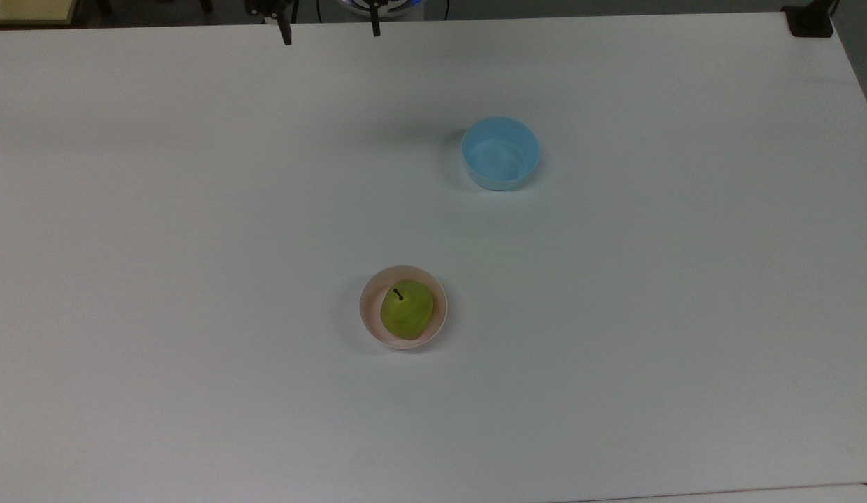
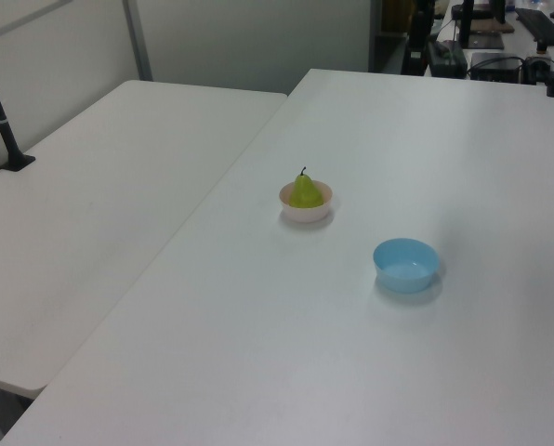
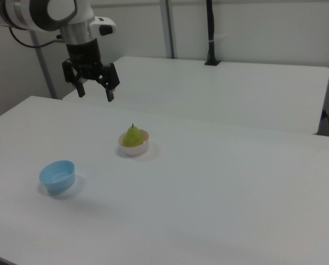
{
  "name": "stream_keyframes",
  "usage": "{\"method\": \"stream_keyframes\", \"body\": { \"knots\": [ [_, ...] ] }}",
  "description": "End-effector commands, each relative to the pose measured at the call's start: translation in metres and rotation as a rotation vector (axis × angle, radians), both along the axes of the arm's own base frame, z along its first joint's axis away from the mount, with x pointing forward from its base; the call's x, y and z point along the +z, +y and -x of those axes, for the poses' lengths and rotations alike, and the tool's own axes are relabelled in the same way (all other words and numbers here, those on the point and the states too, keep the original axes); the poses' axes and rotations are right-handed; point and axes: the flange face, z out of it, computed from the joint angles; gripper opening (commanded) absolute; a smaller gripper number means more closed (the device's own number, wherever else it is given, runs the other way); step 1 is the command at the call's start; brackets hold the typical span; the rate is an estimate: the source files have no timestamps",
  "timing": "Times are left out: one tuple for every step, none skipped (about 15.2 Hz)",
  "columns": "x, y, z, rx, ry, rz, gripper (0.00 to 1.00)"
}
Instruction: Place the pear in the bowl
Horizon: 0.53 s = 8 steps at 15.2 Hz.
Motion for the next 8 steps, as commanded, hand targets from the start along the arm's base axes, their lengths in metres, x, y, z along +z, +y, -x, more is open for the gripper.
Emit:
{"method": "stream_keyframes", "body": {
  "knots": [
    [-0.0013,-0.0037,0.0044,0.02,-0.026,-0.024,1.0],
    [-0.0006,-0.0029,0.0044,0.02,-0.027,-0.025,1.0],
    [-0.0007,-0.002,0.0039,0.018,-0.027,-0.025,1.0],
    [-0.0009,-0.0013,0.0034,0.018,-0.027,-0.023,1.0],
    [-0.0016,-0.0003,0.0028,0.018,-0.027,-0.025,1.0],
    [-0.0017,0.0004,0.0029,0.02,-0.025,-0.023,1.0],
    [-0.0017,0.0013,0.0029,0.022,-0.025,-0.023,1.0],
    [-0.0008,0.0013,0.0027,0.025,-0.028,-0.023,1.0]
  ]
}}
